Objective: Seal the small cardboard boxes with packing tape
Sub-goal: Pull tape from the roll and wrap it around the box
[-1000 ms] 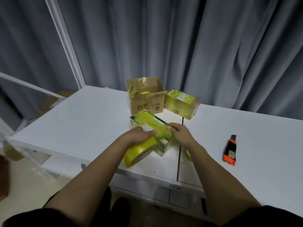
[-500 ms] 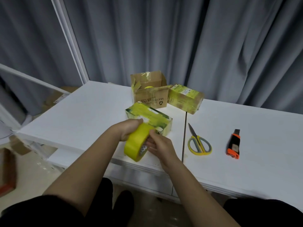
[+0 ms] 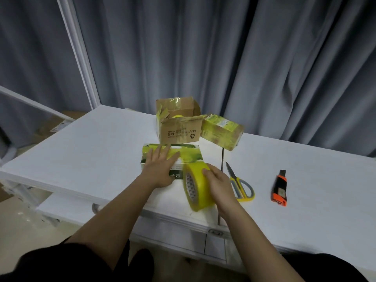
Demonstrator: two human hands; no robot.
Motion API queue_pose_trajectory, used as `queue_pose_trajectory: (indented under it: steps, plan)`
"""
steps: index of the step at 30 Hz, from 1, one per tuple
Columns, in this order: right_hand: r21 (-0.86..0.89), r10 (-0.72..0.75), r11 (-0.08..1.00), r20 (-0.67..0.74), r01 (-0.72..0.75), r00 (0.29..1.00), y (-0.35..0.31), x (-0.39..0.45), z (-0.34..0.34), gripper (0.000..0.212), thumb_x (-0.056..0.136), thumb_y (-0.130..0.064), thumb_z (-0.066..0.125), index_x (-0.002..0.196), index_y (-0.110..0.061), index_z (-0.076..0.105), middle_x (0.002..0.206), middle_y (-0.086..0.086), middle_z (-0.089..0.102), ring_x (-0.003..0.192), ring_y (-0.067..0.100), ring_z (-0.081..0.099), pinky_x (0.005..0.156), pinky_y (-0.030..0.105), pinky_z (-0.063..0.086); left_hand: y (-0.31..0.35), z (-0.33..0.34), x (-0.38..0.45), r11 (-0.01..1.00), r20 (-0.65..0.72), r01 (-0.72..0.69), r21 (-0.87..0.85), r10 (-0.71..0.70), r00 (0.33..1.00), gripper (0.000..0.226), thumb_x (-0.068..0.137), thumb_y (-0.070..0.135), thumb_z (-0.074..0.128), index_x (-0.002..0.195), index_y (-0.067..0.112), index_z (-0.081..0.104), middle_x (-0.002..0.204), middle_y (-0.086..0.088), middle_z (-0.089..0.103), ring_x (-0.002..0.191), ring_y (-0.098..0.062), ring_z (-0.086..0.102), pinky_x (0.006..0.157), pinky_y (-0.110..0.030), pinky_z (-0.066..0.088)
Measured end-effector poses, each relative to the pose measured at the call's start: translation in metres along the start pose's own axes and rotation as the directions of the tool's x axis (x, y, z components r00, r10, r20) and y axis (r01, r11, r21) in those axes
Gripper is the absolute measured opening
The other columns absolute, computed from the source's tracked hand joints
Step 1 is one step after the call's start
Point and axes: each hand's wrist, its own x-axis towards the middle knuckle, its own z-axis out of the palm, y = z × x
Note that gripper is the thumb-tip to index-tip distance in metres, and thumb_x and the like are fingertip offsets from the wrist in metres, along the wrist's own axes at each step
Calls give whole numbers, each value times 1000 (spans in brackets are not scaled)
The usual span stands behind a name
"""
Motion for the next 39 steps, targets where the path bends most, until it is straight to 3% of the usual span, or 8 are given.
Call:
queue_pose_trajectory:
  steps: [5,8,15,21,25,29,34,39]
  plan:
    - [-144,-241,963,-93,227,966,19,-9,-7,16,95,-37,54,108,-43,48,101,-4,62,82,4,60,70,27,49,-1,13,9,992,-125,8,126,8,992,55,100,34,39,150,35,15,158,-3,18,143,-34,18,112,-48,20]
    - [-280,-312,911,13,303,950,34,-24,3,44,88,-47,61,126,-40,41,125,-9,50,111,10,53,89,35,48,4,12,9,980,-141,16,199,12,990,55,100,36,39,149,35,15,157,-2,23,139,-34,26,106,-47,29]
    - [-284,-432,872,-60,399,900,21,-30,-3,51,84,-24,71,124,-41,45,116,-24,50,107,-26,38,85,-3,29,15,5,-2,969,-127,18,245,13,992,53,99,45,33,148,32,18,150,-3,36,128,-33,40,96,-43,38]
    - [-477,-431,832,-235,283,871,-54,2,-23,46,74,-59,66,106,-40,38,83,-18,53,81,15,55,70,32,45,20,-16,-3,999,-89,-31,-17,30,996,37,97,54,29,122,27,37,107,-7,67,96,-29,59,73,-34,39]
    - [-612,-494,723,-132,321,859,-78,33,-15,38,83,-54,62,99,-29,39,103,-8,41,95,21,51,72,33,42,22,-20,-5,985,-166,13,-172,-42,985,29,100,46,32,119,25,37,112,-6,59,86,-27,59,68,-32,40]
    - [-595,-456,704,39,387,889,-72,52,-1,46,85,-54,60,125,-38,43,126,-1,40,118,25,47,87,37,46,22,-11,-3,994,-328,103,47,-82,941,45,98,52,30,125,21,48,123,-3,49,106,-24,52,81,-35,45]
    - [-532,-443,719,146,448,884,-47,62,7,77,85,-36,66,141,-58,17,127,1,35,116,28,50,86,29,42,13,15,-5,989,-221,145,-7,-143,965,125,53,98,8,149,18,20,150,-1,33,135,-20,31,107,-42,24]
    - [-513,-444,720,177,467,879,-57,62,2,70,88,-27,64,144,-47,28,139,2,44,123,22,47,98,42,47,13,24,1,981,-295,171,94,-137,946,103,71,87,31,148,19,21,140,-2,43,120,-24,45,94,-39,34]
